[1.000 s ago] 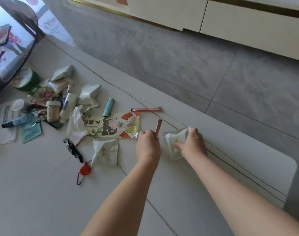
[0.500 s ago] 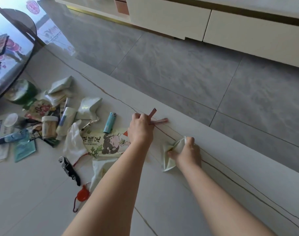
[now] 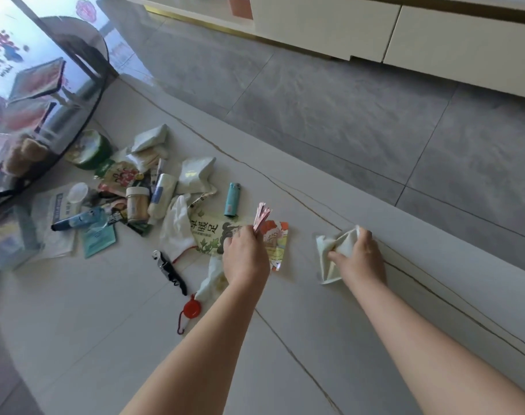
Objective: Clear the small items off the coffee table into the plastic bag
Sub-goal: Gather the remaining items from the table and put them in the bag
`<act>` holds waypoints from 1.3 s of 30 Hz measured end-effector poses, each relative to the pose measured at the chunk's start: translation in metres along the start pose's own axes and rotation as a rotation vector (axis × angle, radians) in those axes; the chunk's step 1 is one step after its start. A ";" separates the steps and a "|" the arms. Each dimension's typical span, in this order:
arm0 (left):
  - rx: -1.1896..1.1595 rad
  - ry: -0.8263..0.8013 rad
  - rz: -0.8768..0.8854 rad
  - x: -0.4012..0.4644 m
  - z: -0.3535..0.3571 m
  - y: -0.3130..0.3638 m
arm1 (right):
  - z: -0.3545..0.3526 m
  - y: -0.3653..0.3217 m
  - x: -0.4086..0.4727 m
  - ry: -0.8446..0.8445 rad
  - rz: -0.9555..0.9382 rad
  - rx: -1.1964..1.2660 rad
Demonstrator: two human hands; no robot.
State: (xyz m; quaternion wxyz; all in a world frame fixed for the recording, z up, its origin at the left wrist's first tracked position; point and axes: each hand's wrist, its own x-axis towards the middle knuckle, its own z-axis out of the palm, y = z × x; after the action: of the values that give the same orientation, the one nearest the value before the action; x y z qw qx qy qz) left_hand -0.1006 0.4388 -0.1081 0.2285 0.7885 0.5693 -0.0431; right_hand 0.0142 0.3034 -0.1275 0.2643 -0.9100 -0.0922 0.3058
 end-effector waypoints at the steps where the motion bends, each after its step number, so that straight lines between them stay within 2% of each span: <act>1: -0.013 -0.006 -0.054 -0.005 -0.005 -0.012 | 0.001 0.000 -0.006 -0.009 0.005 0.007; 6: -0.048 -0.054 -0.235 -0.017 -0.023 -0.074 | 0.015 0.010 -0.051 -0.045 0.037 0.095; 18: -0.083 -0.149 -0.220 -0.007 -0.013 -0.106 | 0.048 0.005 -0.103 -0.053 0.073 0.275; 22: -0.277 -0.247 -0.192 -0.023 -0.029 -0.114 | 0.049 -0.009 -0.129 -0.031 0.107 0.368; 26: -0.726 -0.302 -0.281 -0.055 -0.066 -0.119 | 0.042 -0.031 -0.170 -0.083 0.155 0.572; 29: -0.978 -0.405 -0.388 -0.089 -0.112 -0.126 | 0.030 -0.048 -0.209 -0.119 0.139 0.629; 32: -1.095 -0.482 -0.396 -0.126 -0.162 -0.140 | 0.013 -0.070 -0.252 -0.154 0.125 0.647; 39: -1.238 -0.545 -0.411 -0.211 -0.262 -0.168 | -0.027 -0.116 -0.364 -0.261 0.079 0.668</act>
State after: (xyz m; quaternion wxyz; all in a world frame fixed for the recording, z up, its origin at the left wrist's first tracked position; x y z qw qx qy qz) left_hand -0.3784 0.4020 0.1427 0.7567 0.3515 0.5490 0.0503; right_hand -0.2599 0.2692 0.1380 0.5212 -0.7296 0.0152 0.4425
